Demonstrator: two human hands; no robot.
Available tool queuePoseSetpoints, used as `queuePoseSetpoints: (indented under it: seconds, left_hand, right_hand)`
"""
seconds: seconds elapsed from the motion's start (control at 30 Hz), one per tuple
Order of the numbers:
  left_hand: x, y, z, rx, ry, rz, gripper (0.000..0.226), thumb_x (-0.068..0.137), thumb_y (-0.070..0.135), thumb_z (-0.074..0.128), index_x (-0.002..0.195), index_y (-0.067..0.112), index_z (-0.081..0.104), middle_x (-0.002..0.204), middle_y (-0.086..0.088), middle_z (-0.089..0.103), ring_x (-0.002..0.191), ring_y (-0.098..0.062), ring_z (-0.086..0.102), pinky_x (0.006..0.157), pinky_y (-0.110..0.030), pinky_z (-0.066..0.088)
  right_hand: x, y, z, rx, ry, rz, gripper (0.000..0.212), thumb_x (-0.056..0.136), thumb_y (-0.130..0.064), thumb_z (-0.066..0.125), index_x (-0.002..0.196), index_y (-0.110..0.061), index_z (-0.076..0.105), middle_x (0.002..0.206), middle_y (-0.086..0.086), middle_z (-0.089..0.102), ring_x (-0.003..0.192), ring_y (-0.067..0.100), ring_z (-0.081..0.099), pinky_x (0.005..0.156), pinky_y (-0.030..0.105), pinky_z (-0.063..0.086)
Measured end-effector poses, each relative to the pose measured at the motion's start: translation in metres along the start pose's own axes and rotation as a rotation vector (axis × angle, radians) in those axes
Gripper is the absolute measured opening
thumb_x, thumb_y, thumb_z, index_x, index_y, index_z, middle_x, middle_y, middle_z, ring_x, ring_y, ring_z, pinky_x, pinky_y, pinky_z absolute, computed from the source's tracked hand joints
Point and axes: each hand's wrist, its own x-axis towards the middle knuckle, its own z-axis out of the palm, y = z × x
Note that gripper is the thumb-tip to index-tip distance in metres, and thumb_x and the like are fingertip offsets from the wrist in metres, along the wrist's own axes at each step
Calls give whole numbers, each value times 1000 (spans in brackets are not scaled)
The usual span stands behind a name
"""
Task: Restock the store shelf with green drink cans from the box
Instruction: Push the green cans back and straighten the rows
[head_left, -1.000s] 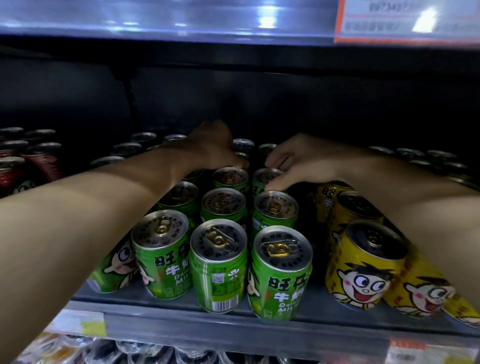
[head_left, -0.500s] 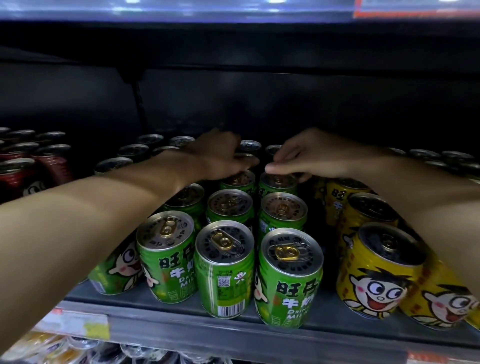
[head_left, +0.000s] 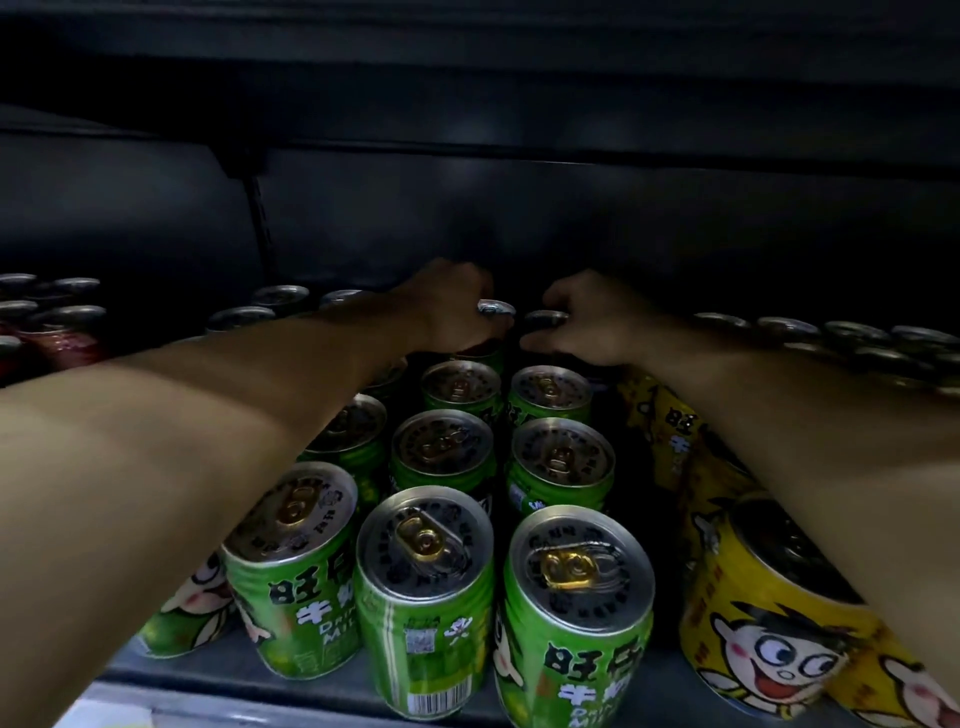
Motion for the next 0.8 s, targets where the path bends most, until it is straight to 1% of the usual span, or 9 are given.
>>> queuePoseSetpoints:
  seconds: [0.07,0.17,0.23,0.3,0.33,0.43,0.57,0.7,0.8]
  left_hand:
    - [6,-2,1,7,-10,-27,41,90,48,59,107,12,67,112,-12,66,102,-29,60,75,-28,41]
    - [15,-3,3,14,-36,-67,45,89,50,58,103,7,68,100,-10,65,97,-28,60,72,-28,41]
    - [21,-4,5,21,-74,-86,41,89,49,59,96,8,66,93,-8,60,90,-27,58,70,-27,38]
    - [28,-5,6,14,-95,-113,33,86,46,62,86,14,60,91,-8,58,84,-25,56,68,-27,39]
    - [32,-6,7,3,-99,-127,32,84,46,64,82,16,57,91,-7,58,83,-24,56,68,-28,41]
    - [38,-6,8,23,-100,-140,34,79,48,67,84,17,53,93,-6,58,83,-25,57,69,-30,45]
    - [39,-4,3,13,-140,-154,36,76,46,69,69,19,47,78,-2,54,71,-20,54,62,-28,39]
    - [39,-6,5,15,-147,-163,39,70,50,68,68,18,46,83,-5,56,78,-25,57,65,-31,42]
    - [38,-7,6,17,-150,-169,40,74,52,67,68,19,46,81,-4,55,79,-24,56,65,-31,41]
  right_hand:
    - [1,1,1,3,8,17,53,78,-43,79,118,-11,65,118,11,66,108,28,61,88,33,50]
    - [0,1,-2,16,35,35,52,82,-35,78,122,-7,64,123,13,64,114,29,59,97,38,49]
    - [-1,1,-4,20,34,43,50,82,-33,78,121,-5,65,123,15,65,115,29,59,98,40,48]
    - [-1,-1,-7,7,28,45,48,81,-31,79,119,-5,67,122,15,65,113,29,60,98,40,49]
    - [-2,-3,-8,3,23,48,49,80,-31,80,119,-5,67,122,14,66,113,29,60,98,40,49]
    - [-3,-3,-12,38,3,48,52,75,-31,84,118,-8,68,120,10,67,110,25,62,98,39,50]
    - [-6,-2,-18,81,-70,22,62,70,-32,87,123,-9,66,121,6,68,110,20,62,99,38,49]
    - [-13,-2,-22,137,-119,14,61,69,-29,87,123,-10,66,119,3,68,109,18,62,101,37,48]
    - [-19,-5,-26,170,-153,4,58,72,-26,86,124,-10,65,117,1,68,110,16,62,102,35,47]
